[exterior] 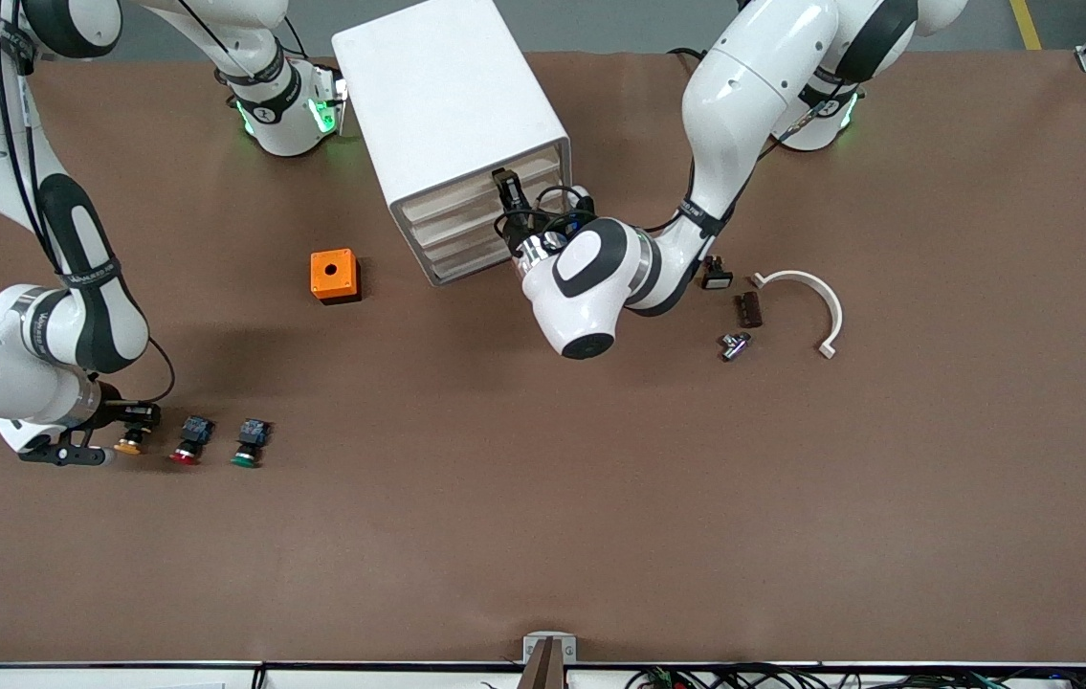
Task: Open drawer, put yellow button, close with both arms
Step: 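Pull the drawer open with the left gripper while the right gripper grasps the button, then carry the yellow button over the open drawer with the right gripper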
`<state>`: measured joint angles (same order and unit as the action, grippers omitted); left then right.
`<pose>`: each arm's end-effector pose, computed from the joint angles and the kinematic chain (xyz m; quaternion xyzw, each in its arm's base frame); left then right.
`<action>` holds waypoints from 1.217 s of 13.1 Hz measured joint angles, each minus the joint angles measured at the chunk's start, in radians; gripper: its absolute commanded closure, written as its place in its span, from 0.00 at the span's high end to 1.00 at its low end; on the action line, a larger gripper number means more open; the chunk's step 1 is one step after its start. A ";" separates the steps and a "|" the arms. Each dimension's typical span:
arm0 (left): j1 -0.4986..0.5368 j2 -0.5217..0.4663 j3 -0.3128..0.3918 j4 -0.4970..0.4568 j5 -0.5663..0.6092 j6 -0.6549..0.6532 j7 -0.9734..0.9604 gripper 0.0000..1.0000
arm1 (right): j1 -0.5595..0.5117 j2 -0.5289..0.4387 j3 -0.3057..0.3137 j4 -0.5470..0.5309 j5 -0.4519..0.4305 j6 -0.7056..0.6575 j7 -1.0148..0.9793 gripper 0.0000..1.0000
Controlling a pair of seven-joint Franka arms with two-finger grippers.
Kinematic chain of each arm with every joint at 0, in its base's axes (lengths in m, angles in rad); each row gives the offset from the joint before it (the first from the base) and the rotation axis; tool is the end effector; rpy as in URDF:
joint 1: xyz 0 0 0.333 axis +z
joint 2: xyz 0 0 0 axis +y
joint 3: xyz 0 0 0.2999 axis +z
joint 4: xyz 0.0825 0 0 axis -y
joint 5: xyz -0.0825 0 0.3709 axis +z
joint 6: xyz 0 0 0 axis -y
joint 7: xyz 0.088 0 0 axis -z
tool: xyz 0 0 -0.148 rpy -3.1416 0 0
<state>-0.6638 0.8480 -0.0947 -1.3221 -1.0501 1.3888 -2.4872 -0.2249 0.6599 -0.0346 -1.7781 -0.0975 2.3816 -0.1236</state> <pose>0.3781 -0.5328 0.2400 -0.4278 -0.6616 0.5063 0.3506 0.6097 -0.1652 0.1376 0.9983 -0.0283 -0.0360 0.0371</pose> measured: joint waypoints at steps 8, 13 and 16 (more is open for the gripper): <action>0.189 -0.003 0.021 0.019 0.000 -0.003 0.071 0.00 | 0.127 -0.217 0.011 0.041 0.000 -0.339 0.114 0.25; 0.212 -0.002 0.026 0.023 0.000 0.006 0.131 1.00 | 0.293 -0.387 0.015 0.048 0.000 -0.649 0.412 0.24; 0.223 -0.001 0.061 0.023 0.010 0.015 0.239 1.00 | 0.446 -0.446 0.021 0.135 0.002 -0.862 0.686 0.20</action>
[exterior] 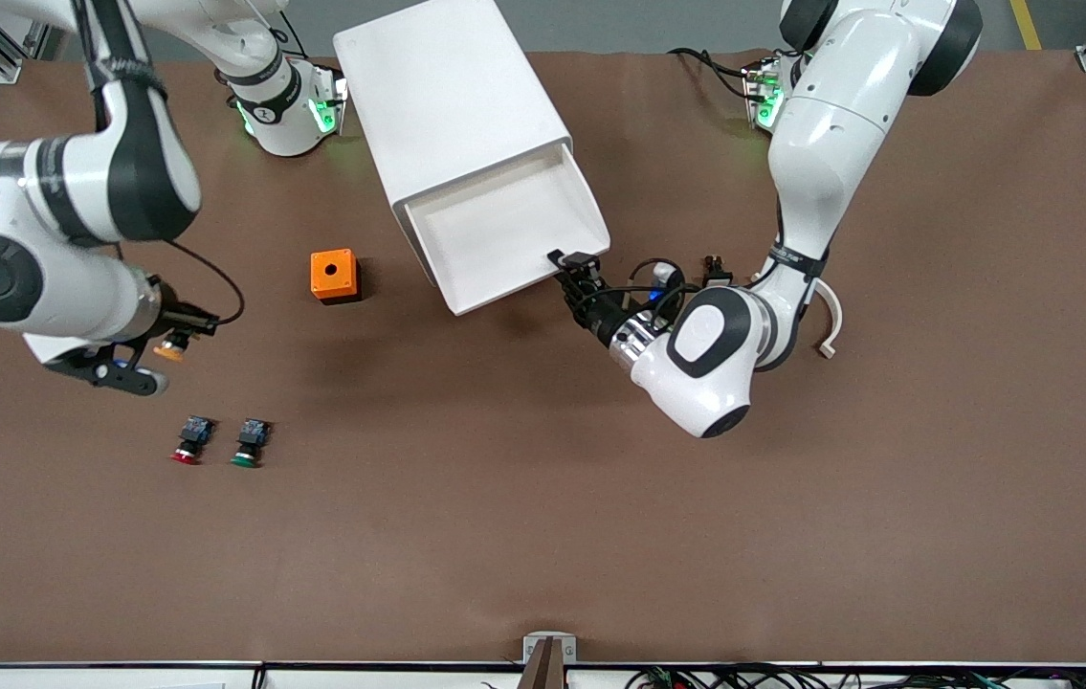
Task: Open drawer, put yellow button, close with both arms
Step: 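Carry the yellow button over the open drawer with the right gripper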
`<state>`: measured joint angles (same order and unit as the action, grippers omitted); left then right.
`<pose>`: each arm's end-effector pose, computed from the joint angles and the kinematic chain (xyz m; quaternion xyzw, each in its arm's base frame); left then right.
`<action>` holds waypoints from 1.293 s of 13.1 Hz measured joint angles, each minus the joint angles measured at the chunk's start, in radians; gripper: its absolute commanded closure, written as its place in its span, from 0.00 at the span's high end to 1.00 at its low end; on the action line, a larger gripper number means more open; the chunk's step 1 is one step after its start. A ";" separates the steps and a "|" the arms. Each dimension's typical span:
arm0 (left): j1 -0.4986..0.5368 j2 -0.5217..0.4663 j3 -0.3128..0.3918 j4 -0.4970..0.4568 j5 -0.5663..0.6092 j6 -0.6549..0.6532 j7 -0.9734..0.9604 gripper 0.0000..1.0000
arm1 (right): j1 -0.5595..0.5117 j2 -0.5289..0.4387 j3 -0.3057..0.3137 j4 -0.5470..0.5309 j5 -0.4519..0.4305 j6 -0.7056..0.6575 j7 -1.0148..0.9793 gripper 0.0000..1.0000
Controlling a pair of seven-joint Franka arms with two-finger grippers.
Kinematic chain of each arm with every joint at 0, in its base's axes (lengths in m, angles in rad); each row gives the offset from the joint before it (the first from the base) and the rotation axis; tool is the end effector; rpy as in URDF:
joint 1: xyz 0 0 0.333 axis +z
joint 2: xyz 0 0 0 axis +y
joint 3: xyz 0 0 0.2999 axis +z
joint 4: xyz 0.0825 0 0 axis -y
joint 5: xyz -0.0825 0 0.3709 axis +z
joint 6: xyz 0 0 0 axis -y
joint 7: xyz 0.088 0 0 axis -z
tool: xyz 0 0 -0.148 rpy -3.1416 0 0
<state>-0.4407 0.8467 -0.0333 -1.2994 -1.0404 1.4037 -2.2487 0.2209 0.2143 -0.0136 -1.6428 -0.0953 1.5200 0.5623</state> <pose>0.5128 -0.4133 0.2390 -0.4279 -0.6858 0.5528 0.2026 0.5487 0.1010 0.4148 0.9701 -0.1684 -0.1370 0.1081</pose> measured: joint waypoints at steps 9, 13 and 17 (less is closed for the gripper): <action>0.074 -0.021 0.102 0.083 0.256 -0.011 0.433 1.00 | 0.374 0.014 0.005 0.205 0.297 -0.021 0.869 0.20; 0.103 -0.113 0.126 0.107 0.572 -0.017 0.822 1.00 | 0.474 0.089 0.005 0.207 0.324 0.150 1.065 0.18; 0.106 -0.218 0.139 0.107 0.815 -0.017 1.288 1.00 | 0.517 0.159 0.005 0.208 0.325 0.210 1.138 0.18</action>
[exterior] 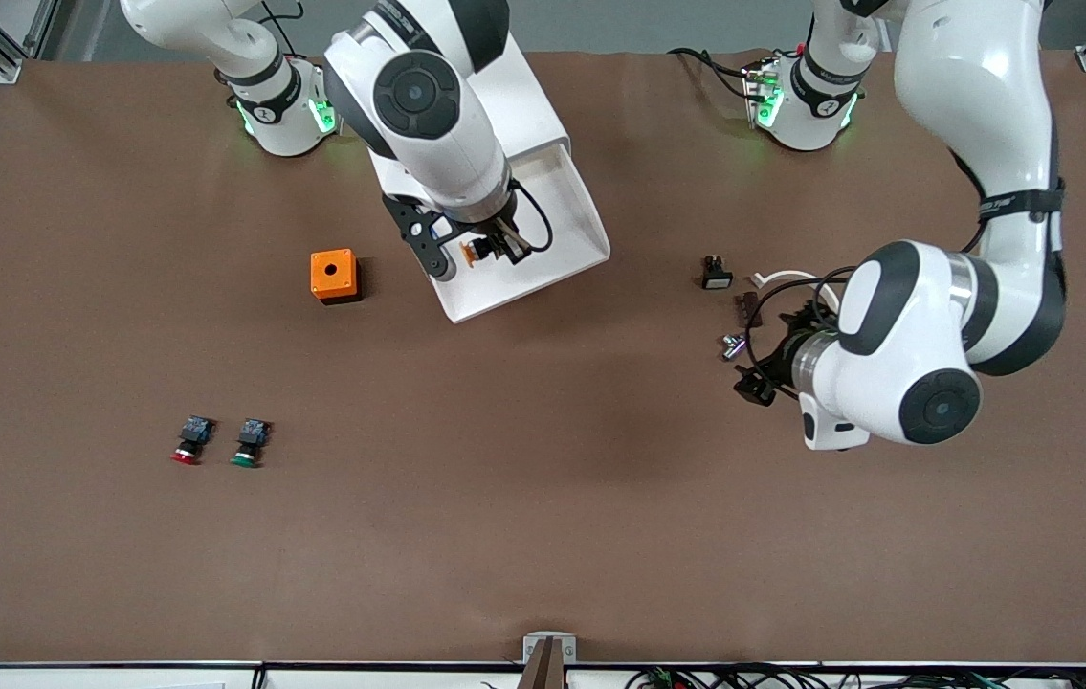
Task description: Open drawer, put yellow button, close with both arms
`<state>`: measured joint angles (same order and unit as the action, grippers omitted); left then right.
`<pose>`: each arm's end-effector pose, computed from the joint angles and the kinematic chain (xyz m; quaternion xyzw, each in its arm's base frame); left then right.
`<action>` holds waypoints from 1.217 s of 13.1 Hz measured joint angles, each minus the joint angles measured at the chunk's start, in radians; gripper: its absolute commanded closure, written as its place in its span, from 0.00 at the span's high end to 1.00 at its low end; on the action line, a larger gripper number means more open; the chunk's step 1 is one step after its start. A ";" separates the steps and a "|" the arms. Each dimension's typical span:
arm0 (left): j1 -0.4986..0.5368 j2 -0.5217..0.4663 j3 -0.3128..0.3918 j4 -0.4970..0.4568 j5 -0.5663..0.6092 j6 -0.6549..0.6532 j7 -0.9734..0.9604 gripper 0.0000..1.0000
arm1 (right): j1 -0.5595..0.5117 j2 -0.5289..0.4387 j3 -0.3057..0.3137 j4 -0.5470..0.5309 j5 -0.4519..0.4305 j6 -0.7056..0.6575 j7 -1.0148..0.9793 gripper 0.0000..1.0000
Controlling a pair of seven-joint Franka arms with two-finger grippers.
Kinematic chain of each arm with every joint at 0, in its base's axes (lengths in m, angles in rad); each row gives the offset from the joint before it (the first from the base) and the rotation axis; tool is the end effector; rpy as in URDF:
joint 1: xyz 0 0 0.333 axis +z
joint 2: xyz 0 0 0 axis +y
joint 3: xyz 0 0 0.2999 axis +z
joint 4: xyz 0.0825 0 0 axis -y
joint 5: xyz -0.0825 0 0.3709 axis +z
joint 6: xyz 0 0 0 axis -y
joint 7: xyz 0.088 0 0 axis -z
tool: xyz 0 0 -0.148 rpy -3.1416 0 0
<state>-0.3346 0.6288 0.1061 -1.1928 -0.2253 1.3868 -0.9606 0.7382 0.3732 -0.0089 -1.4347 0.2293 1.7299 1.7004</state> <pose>0.6125 -0.1938 0.3470 -0.9090 -0.3489 0.2217 0.0535 0.4590 0.4514 0.4241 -0.8677 0.4831 0.1171 0.0022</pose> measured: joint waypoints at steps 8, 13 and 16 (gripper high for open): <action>0.105 -0.061 0.008 -0.094 0.118 0.245 0.629 1.00 | 0.010 0.074 -0.002 -0.002 0.005 0.009 0.001 0.18; 0.062 -0.198 -0.064 -0.440 0.132 0.585 0.643 1.00 | 0.038 0.108 -0.002 -0.002 0.005 0.033 0.003 0.36; 0.041 -0.226 -0.109 -0.527 0.133 0.632 0.642 1.00 | 0.045 0.111 -0.002 -0.002 0.005 0.035 0.004 1.00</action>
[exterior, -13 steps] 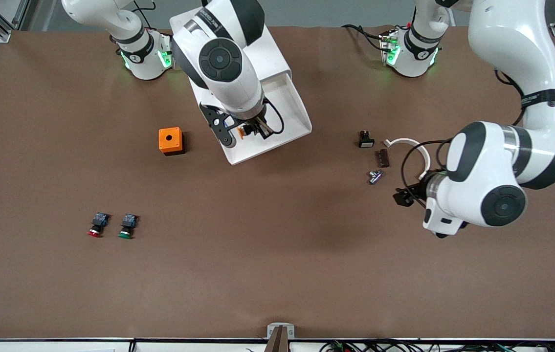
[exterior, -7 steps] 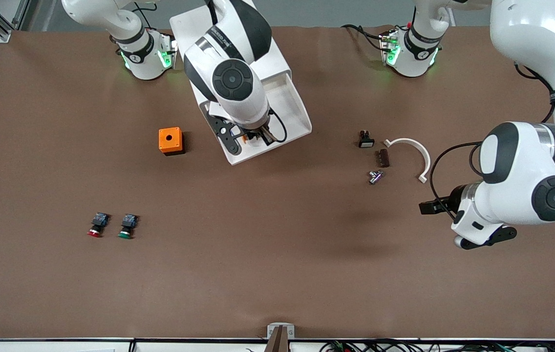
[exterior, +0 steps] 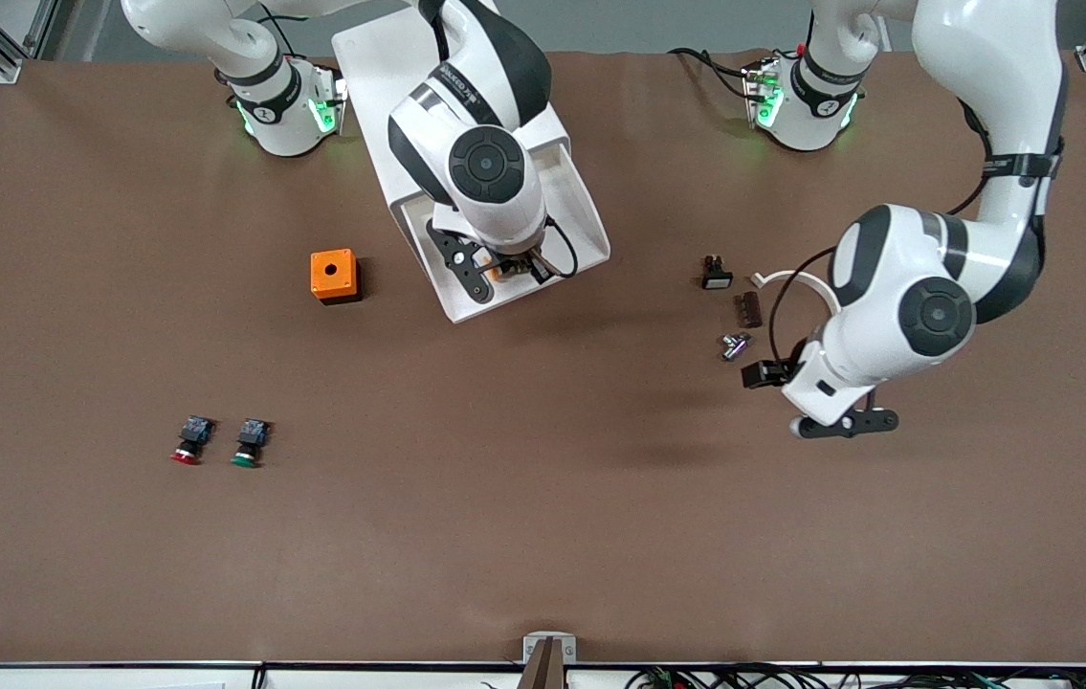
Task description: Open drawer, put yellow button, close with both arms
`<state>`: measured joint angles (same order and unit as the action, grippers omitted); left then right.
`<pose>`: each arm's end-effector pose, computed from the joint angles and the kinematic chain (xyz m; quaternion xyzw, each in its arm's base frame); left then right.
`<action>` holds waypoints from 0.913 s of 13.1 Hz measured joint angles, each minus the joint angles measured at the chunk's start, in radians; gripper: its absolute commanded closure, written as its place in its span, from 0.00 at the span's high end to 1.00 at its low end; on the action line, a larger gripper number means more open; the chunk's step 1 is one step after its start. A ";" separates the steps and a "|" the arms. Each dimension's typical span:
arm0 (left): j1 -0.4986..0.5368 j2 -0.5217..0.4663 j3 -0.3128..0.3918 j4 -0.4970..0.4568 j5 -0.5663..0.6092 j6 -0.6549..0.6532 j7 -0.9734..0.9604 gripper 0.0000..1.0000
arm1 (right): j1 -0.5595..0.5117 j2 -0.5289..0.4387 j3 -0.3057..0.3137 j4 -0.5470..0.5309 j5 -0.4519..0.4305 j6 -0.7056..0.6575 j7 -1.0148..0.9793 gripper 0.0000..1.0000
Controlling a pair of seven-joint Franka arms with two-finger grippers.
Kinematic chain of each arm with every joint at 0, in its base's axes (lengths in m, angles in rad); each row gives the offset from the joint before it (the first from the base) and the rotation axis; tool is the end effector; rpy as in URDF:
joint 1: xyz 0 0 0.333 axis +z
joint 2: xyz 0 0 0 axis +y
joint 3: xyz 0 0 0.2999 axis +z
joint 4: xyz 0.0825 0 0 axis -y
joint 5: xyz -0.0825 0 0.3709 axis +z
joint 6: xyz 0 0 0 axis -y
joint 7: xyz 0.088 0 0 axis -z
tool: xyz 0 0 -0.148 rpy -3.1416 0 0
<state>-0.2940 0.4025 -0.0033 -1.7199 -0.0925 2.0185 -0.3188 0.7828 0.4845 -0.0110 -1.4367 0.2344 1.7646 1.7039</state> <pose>0.5949 -0.1914 0.2965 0.9973 0.0330 -0.0619 0.0236 0.4475 0.4784 0.3534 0.8708 -0.4727 -0.1294 0.0374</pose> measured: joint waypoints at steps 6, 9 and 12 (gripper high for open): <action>-0.105 0.000 -0.005 -0.015 0.000 0.011 -0.103 1.00 | 0.000 -0.011 -0.003 0.011 0.000 -0.048 -0.001 1.00; -0.176 0.006 -0.010 -0.015 0.000 0.027 -0.245 1.00 | -0.021 -0.075 -0.023 0.035 0.000 -0.139 -0.030 1.00; -0.281 0.028 -0.012 0.021 0.000 0.048 -0.424 1.00 | -0.099 -0.175 -0.030 0.039 0.000 -0.278 -0.195 1.00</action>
<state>-0.5747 0.4301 -0.0156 -1.6986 -0.0920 2.0662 -0.7425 0.6834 0.3090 -0.0407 -1.3980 0.2341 1.4866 1.5086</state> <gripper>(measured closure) 0.000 0.000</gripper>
